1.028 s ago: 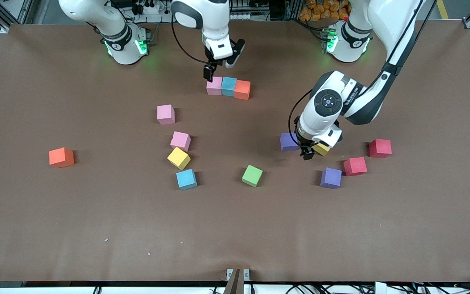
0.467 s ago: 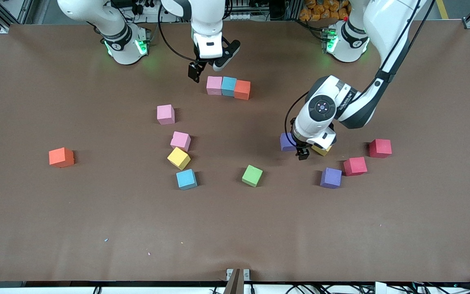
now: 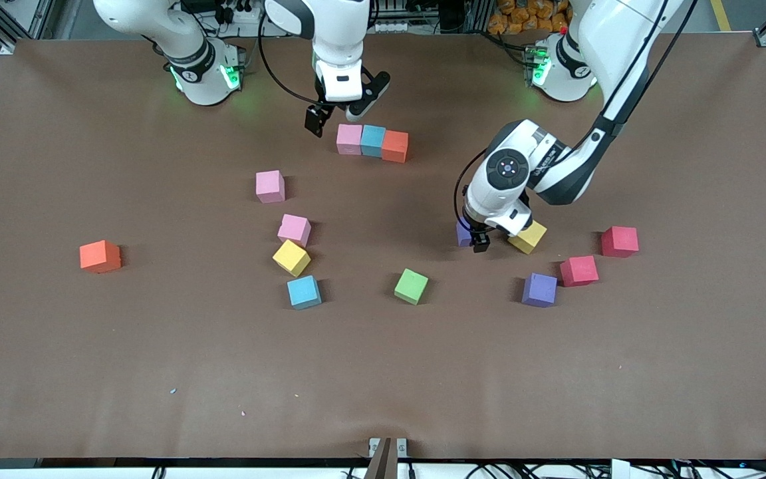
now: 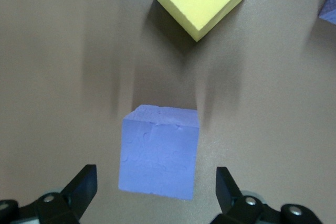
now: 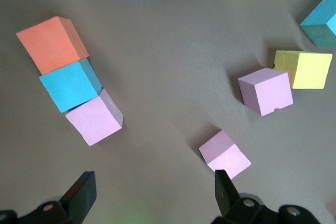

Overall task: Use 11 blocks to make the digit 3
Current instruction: 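Grasp the loose pink cube with the right gripper while the left grasps purple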

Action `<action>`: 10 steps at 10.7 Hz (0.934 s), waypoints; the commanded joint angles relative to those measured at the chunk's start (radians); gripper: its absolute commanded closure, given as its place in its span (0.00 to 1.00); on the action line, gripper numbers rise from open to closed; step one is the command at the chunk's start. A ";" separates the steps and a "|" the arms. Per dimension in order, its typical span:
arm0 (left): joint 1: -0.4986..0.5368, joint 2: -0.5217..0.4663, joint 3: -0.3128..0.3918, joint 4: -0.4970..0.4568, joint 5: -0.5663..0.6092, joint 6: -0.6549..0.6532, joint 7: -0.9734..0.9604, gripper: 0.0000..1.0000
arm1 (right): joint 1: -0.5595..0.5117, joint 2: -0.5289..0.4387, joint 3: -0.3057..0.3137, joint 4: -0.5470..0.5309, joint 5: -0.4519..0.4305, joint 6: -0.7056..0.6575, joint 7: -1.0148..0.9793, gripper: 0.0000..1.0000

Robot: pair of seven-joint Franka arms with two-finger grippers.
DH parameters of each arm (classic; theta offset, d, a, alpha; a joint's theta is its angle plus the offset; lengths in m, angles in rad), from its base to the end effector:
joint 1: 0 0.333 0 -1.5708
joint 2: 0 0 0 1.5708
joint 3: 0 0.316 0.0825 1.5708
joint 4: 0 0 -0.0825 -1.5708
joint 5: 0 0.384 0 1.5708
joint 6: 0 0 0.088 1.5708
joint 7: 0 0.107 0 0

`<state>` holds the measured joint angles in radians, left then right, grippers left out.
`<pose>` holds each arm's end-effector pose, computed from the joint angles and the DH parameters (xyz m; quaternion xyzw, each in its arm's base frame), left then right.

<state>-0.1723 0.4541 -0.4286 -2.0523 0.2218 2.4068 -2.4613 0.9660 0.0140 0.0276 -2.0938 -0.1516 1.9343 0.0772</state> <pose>0.4883 -0.3287 0.2283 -0.6502 -0.7592 0.0210 0.0224 0.2967 0.4365 0.4024 0.8763 0.4690 -0.0396 0.1025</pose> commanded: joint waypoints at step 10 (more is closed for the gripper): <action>0.004 0.077 0.001 -0.019 0.166 0.081 -0.131 0.00 | -0.352 0.153 -0.055 0.079 0.003 0.124 0.134 0.00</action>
<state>-0.1713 0.5256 -0.4259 -2.0709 0.3545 2.4727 -2.5600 0.6405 0.1416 -0.0090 -2.0587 -0.1711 2.0597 0.2101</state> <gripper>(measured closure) 0.000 0.000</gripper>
